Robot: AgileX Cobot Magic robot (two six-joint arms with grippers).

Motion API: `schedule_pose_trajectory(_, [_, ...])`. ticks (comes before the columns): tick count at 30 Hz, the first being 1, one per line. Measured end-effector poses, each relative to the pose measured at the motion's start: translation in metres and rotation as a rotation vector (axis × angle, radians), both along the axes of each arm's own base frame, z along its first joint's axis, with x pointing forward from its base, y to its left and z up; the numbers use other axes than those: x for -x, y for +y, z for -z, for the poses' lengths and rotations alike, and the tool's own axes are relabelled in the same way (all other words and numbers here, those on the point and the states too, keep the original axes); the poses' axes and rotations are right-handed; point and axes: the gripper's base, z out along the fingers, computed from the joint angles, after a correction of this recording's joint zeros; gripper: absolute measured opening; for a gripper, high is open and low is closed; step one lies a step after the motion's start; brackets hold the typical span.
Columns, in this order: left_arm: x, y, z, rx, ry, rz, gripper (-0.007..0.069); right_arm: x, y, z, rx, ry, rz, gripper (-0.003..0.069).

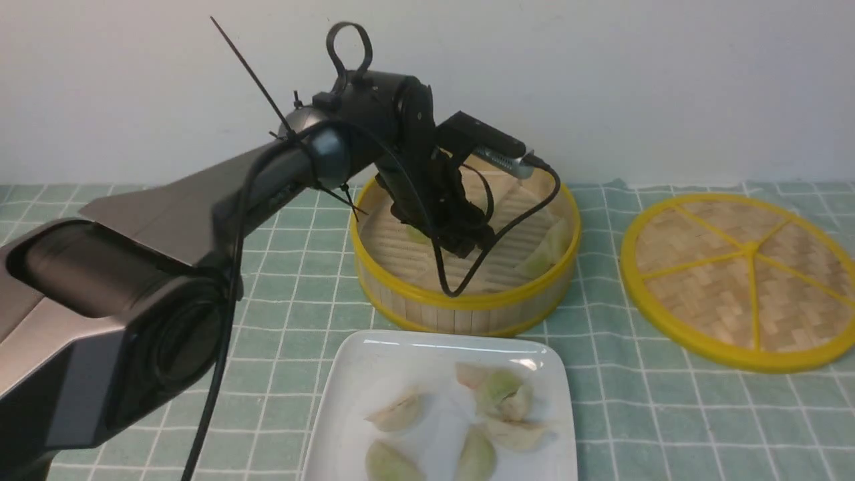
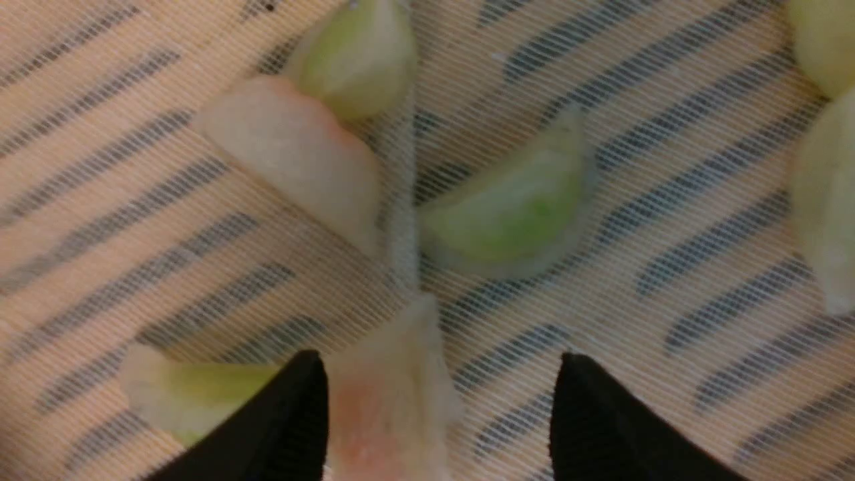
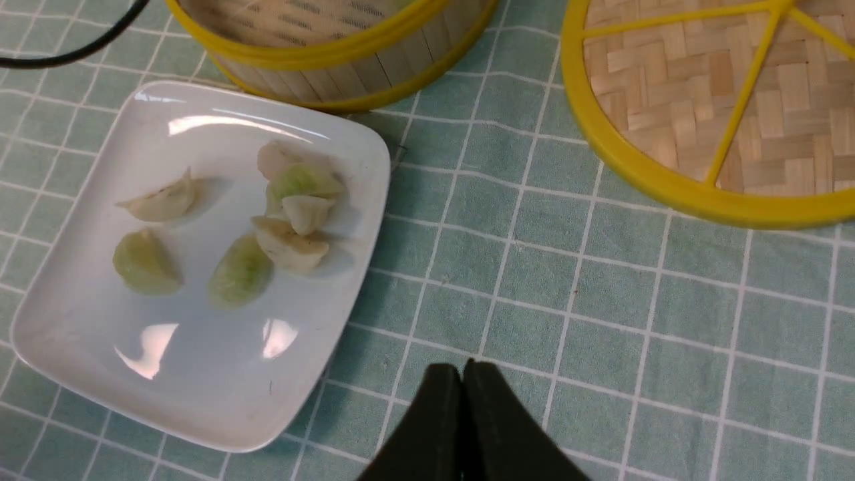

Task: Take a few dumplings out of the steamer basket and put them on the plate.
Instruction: Use the left arm to grab a dumpling from the steamer

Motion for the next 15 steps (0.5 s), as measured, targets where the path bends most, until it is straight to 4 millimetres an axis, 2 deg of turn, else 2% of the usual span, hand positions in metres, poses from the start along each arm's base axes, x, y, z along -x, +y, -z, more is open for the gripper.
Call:
schedule_pose_trajectory(7, [-0.006, -0.002, 0.017, 0.005, -0.009, -0.02, 0.04, 0.001, 0.0, 0.001, 0.003, 0.013, -0.004, -0.0013])
schedule_pose_trajectory(10, [-0.006, -0.001, 0.019, -0.007, -0.006, -0.026, 0.0364, 0.001, 0.0, 0.001, 0.004, 0.014, -0.004, -0.0013])
schedule_pose_trajectory(12, [-0.006, -0.001, 0.019, -0.013, 0.004, -0.046, 0.0277, 0.001, 0.0, 0.001, 0.003, 0.015, -0.004, -0.0013])
schedule_pose_trajectory(15, [-0.004, 0.0, 0.014, -0.029, 0.026, -0.063, 0.019, 0.001, 0.0, 0.001, 0.003, 0.016, -0.005, -0.0013])
